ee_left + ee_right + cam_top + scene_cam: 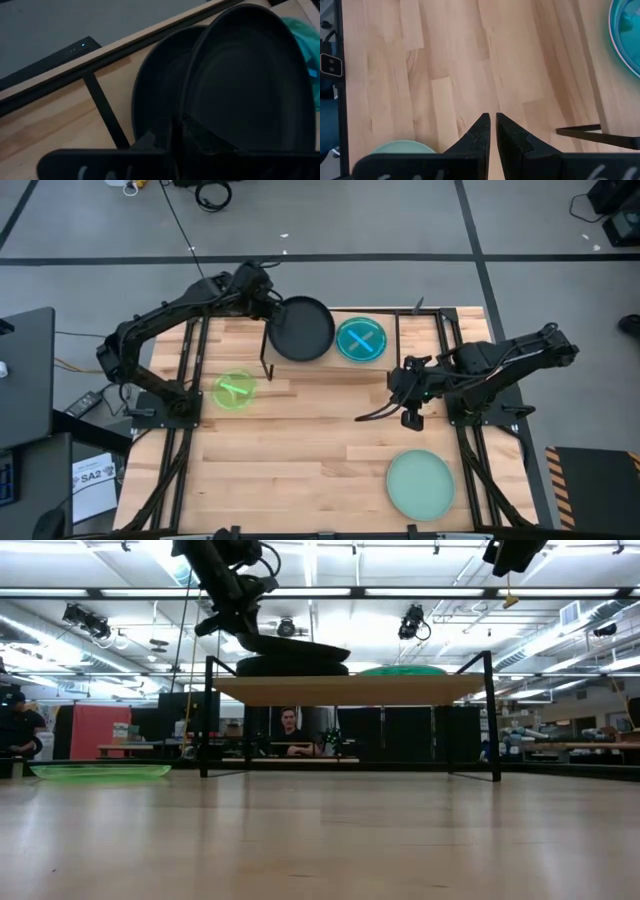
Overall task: Place and stack plates onto a shelf
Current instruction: Stack the black plate on top of the black plate on the shelf, then stack the light blue plate on top of the black plate on the shelf
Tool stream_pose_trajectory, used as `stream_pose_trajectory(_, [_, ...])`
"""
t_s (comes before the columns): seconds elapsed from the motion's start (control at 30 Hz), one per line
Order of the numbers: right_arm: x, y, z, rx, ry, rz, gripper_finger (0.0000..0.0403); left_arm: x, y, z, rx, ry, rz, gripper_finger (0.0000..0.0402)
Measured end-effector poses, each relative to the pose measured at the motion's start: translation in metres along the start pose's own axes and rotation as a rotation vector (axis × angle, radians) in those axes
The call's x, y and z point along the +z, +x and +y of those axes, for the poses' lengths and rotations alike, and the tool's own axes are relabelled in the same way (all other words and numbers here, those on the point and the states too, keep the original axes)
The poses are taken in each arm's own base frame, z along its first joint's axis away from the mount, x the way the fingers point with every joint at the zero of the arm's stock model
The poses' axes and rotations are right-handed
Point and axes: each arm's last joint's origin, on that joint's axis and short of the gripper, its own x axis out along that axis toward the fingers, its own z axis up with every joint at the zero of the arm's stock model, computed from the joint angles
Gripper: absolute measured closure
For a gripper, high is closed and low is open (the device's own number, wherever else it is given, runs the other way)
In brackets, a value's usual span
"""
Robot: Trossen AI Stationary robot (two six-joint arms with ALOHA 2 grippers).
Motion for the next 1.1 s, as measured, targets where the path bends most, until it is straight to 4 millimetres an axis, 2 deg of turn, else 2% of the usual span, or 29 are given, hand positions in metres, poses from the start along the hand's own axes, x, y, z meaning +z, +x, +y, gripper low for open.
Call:
stream_pose_trajectory(0.17, [0.0010,0.0016,0.0016,0.022,0.000,0.005,0.0366,0.0001,0.0088,0.0005,0.020,0.002,0.016,0.0377])
stream_pose_trajectory(0.4, [0.0013,0.0016,0.0019,0.025,-0.002,0.002,0.0366,0.0002,0.0099,0.0001,0.021,0.009,0.016,0.0366])
stream_pose_trajectory(0.9, [0.0013,0.0015,0.0018,0.025,-0.003,0.002,0.0366,0.0004,0.0096,0.0002,0.023,0.009,0.013,0.0268])
stream_pose_trajectory(1.1, [0.0013,0.0014,0.0018,0.025,-0.003,0.002,0.0366,0.0003,0.0096,0.0001,0.023,0.009,0.013,0.0244])
